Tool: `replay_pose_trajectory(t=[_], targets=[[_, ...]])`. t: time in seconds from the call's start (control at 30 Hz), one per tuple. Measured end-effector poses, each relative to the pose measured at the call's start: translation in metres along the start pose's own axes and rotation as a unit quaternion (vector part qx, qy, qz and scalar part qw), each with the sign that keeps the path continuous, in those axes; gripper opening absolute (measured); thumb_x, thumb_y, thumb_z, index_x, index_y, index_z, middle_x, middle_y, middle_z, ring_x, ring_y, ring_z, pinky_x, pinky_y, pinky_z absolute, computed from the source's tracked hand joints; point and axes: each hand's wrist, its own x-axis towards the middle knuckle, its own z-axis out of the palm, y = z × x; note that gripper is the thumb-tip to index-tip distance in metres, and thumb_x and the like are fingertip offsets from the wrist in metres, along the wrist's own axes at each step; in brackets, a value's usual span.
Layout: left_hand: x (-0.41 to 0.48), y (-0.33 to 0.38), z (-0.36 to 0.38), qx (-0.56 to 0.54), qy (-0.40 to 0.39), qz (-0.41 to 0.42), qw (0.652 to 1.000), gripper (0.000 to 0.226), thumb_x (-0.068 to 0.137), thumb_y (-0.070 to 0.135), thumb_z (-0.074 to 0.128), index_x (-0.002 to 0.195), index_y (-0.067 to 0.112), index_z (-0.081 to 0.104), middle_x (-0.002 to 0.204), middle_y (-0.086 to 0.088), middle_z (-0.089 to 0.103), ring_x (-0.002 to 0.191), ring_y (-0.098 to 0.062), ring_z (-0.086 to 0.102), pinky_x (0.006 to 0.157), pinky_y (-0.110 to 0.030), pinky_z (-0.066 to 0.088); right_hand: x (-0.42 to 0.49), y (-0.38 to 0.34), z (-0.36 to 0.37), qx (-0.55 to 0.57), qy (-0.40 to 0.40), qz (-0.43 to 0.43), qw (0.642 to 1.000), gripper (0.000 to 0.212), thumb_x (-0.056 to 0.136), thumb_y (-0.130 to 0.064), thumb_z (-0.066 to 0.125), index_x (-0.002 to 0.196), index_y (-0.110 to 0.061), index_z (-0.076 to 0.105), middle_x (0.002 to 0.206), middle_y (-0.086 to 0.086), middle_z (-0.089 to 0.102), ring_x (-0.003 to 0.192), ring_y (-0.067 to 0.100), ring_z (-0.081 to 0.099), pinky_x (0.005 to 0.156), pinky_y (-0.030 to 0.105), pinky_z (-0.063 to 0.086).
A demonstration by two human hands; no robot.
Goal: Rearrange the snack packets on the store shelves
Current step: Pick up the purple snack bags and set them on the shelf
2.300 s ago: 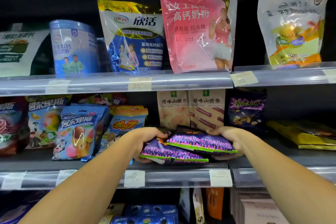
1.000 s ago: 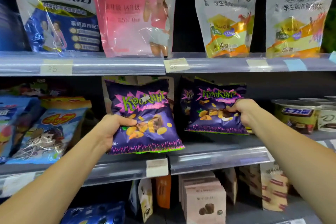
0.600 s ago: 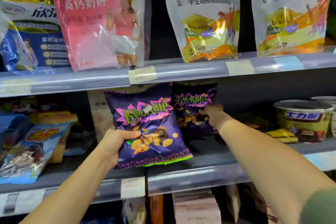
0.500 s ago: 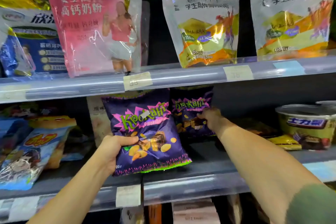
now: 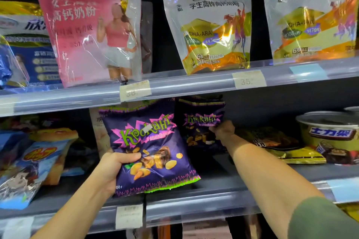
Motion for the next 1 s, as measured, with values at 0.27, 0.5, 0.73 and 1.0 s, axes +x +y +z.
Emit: replay_pose_trajectory(t=[0.27, 0.5, 0.73, 1.0], targets=[[0.031, -0.014, 0.033, -0.01, -0.053, -0.047, 0.997, 0.017, 0.078, -0.011, 0.057, 0.086, -0.001, 0.068, 0.069, -0.017, 0.073, 0.055, -0.028, 0.07, 0.054, -0.037, 0.06, -0.026, 0.016, -0.061, -0.033, 0.041, -0.055, 0.997, 0.033, 0.096, -0.017, 0.051, 0.122, 0.0, 0.06, 0.131, 0.017, 0.06, 0.123, 0.032, 0.054, 0.101, 0.033, 0.043], [0.077, -0.029, 0.069, 0.017, -0.068, -0.018, 0.997, 0.034, 0.068, -0.011, 0.067, 0.101, -0.001, 0.067, 0.083, -0.018, 0.075, 0.063, -0.029, 0.072, 0.062, -0.039, 0.059, -0.132, 0.099, -0.097, -0.178, 0.055, -0.25, 0.95, 0.042, 0.088, -0.042, 0.045, 0.124, -0.022, 0.055, 0.122, 0.005, 0.057, 0.114, 0.027, 0.052, 0.096, 0.039, 0.042], [0.102, -0.036, 0.125, 0.082, -0.013, 0.13, 0.988, 0.047, 0.058, -0.021, 0.072, 0.093, 0.01, 0.066, 0.084, -0.008, 0.07, 0.078, -0.025, 0.066, 0.079, -0.037, 0.052, -0.187, 0.158, -0.059, -0.178, 0.073, -0.293, 0.937, 0.048, 0.086, -0.058, 0.04, 0.121, -0.029, 0.057, 0.112, -0.011, 0.056, 0.105, 0.014, 0.052, 0.098, 0.03, 0.034], [0.129, -0.056, 0.158, 0.089, -0.042, 0.131, 0.987, 0.05, 0.065, -0.024, 0.067, 0.104, 0.006, 0.062, 0.101, -0.009, 0.066, 0.091, -0.023, 0.06, 0.08, -0.029, 0.044, -0.178, 0.169, -0.043, -0.151, 0.115, -0.302, 0.934, 0.043, 0.082, -0.062, 0.047, 0.108, -0.032, 0.062, 0.1, -0.014, 0.055, 0.09, 0.013, 0.053, 0.086, 0.031, 0.033]])
